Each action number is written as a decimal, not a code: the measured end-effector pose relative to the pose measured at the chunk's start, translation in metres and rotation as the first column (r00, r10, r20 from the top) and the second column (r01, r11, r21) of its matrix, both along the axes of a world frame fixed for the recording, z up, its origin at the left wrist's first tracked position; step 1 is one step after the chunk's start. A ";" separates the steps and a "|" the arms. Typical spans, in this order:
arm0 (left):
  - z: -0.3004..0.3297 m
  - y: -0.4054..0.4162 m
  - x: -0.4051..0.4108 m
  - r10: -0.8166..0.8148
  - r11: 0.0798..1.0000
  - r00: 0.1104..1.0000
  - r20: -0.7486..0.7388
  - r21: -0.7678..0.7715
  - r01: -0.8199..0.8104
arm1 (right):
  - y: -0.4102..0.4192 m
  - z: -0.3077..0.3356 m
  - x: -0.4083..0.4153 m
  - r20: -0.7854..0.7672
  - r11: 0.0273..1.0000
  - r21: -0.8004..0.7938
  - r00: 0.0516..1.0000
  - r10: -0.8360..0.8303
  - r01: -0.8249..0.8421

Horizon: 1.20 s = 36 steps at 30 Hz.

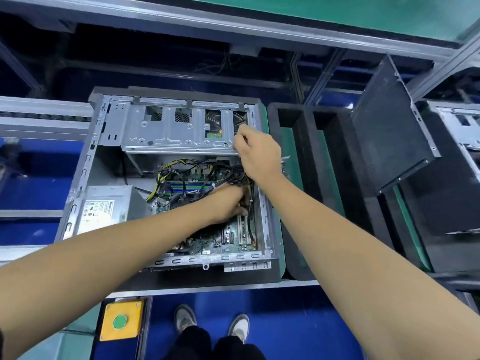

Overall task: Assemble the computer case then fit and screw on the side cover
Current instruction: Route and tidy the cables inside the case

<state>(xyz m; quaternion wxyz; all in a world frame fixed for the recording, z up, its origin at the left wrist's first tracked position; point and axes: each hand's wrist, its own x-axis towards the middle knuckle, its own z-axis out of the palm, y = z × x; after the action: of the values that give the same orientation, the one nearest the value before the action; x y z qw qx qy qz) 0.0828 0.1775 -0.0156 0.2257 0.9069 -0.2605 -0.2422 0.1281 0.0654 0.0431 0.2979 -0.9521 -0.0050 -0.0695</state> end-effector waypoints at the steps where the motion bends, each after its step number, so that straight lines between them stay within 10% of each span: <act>1: 0.001 0.000 0.001 0.023 1.000 0.999 -0.028 -0.004 -0.023 | -0.001 -0.001 0.001 0.002 1.000 0.006 1.000 0.005 -0.005; 12: -0.015 -0.031 -0.008 0.101 0.956 0.995 0.010 0.275 -0.100 | 0.000 -0.005 0.003 0.060 0.999 -0.023 0.997 0.043 -0.042; 36: -0.011 -0.038 0.003 0.139 0.973 0.980 -0.142 0.203 -0.109 | -0.001 -0.007 0.003 0.084 0.998 -0.031 0.995 0.049 -0.046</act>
<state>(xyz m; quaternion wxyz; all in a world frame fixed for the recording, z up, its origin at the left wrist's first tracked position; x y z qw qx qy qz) 0.0856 0.1399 -0.0270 0.1704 0.9176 -0.1599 -0.3216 0.1306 0.0649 0.0366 0.2849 -0.9521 -0.0414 -0.1028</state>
